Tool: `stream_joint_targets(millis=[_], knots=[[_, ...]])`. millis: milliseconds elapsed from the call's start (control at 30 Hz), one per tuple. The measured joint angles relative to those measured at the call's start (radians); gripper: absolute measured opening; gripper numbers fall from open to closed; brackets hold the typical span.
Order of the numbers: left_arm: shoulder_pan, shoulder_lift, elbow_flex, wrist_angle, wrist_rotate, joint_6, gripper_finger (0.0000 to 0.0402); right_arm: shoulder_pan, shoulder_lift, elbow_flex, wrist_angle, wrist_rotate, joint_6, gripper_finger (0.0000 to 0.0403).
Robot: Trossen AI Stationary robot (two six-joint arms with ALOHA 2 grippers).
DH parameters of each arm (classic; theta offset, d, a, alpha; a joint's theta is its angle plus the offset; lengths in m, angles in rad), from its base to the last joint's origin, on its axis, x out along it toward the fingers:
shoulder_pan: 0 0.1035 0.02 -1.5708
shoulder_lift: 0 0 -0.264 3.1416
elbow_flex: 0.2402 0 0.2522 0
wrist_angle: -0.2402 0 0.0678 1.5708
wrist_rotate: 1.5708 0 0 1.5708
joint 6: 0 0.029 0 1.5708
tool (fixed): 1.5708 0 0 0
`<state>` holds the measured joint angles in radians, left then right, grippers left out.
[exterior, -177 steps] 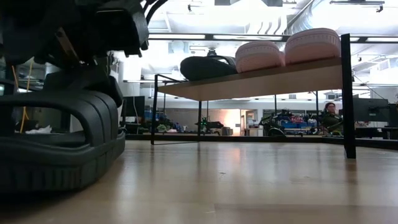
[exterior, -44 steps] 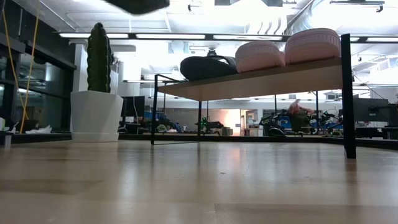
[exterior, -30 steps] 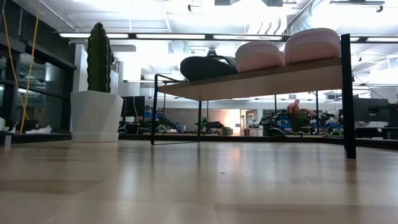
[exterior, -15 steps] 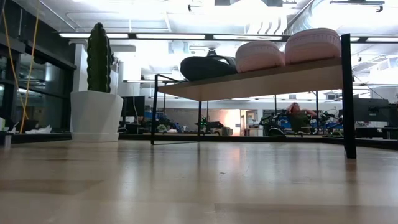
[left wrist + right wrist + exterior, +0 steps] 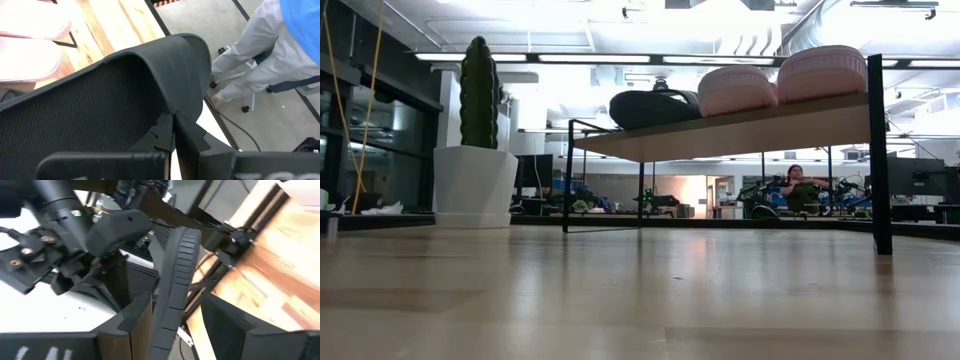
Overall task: Pick and place slides into the shelf
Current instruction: Put the black slipper on the shelf
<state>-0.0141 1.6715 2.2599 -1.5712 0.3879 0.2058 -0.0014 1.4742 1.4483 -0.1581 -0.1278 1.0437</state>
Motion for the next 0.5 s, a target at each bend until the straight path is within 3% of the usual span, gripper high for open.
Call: stream_joint_targets(millis=[233,500], knots=[[0.0,0.0,0.0,0.0,-0.001,-0.001,0.0,0.002,0.004,0.002,0.07,-0.006,-0.031,0.0181],[0.001,0.0,0.0,0.0,0.005,-0.004,0.0,0.003,0.005,0.002,0.069,0.09,-0.027,0.0208]])
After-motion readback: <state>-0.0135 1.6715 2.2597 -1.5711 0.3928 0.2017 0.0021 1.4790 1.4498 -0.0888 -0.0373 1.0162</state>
